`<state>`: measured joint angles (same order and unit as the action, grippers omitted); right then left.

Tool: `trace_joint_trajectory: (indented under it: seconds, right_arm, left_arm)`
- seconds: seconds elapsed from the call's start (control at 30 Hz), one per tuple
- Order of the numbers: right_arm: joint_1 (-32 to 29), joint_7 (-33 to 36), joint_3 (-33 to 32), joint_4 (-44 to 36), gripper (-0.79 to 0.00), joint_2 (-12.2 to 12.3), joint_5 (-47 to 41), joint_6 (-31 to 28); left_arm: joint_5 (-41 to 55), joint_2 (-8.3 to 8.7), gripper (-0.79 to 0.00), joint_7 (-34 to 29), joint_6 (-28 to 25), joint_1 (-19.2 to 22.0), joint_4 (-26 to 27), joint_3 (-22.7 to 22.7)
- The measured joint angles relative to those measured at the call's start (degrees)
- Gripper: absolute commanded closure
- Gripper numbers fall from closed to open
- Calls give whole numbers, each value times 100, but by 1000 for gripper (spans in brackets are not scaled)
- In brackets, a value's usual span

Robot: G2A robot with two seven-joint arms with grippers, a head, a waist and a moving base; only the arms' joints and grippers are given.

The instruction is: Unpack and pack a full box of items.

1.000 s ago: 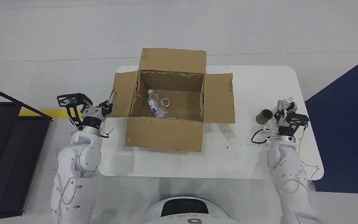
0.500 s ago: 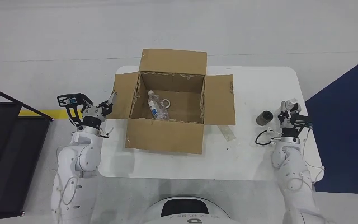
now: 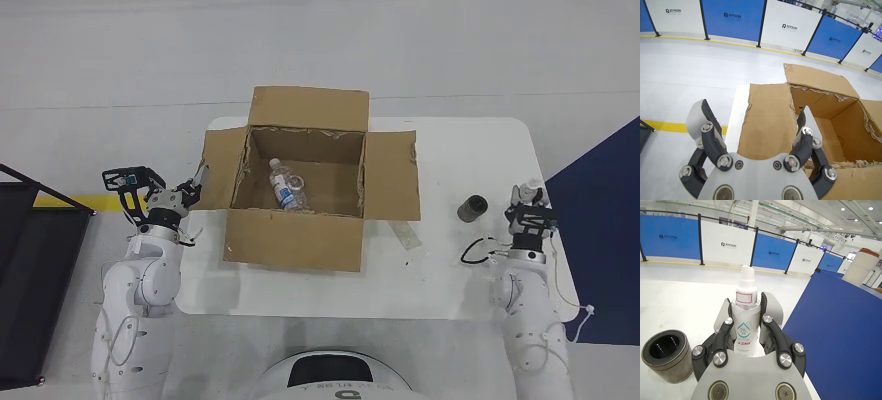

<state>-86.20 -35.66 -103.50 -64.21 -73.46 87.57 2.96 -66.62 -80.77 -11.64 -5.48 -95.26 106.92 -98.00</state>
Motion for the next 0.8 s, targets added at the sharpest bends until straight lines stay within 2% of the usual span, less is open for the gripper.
trace_joint_trajectory:
  seconds: [0.23,0.4,0.57,0.77,0.8]
  right_arm:
    - [-274,495,98,-332,0,18,348,-37]
    - [-244,1654,141,-666,0,17,415,59]
    - [-207,2332,285,-886,0,-18,449,335]
    - [-131,3290,339,-1060,0,-25,275,130]
    - [-127,3410,335,-1091,-25,-22,314,163]
  left_arm:
    - [0,0,-785,0,0,0,0,0]
    - [0,0,-785,0,0,0,0,0]
    - [0,0,-785,0,0,0,0,0]
    - [0,0,-785,0,0,0,0,0]
    - [0,0,-785,0,0,0,0,0]
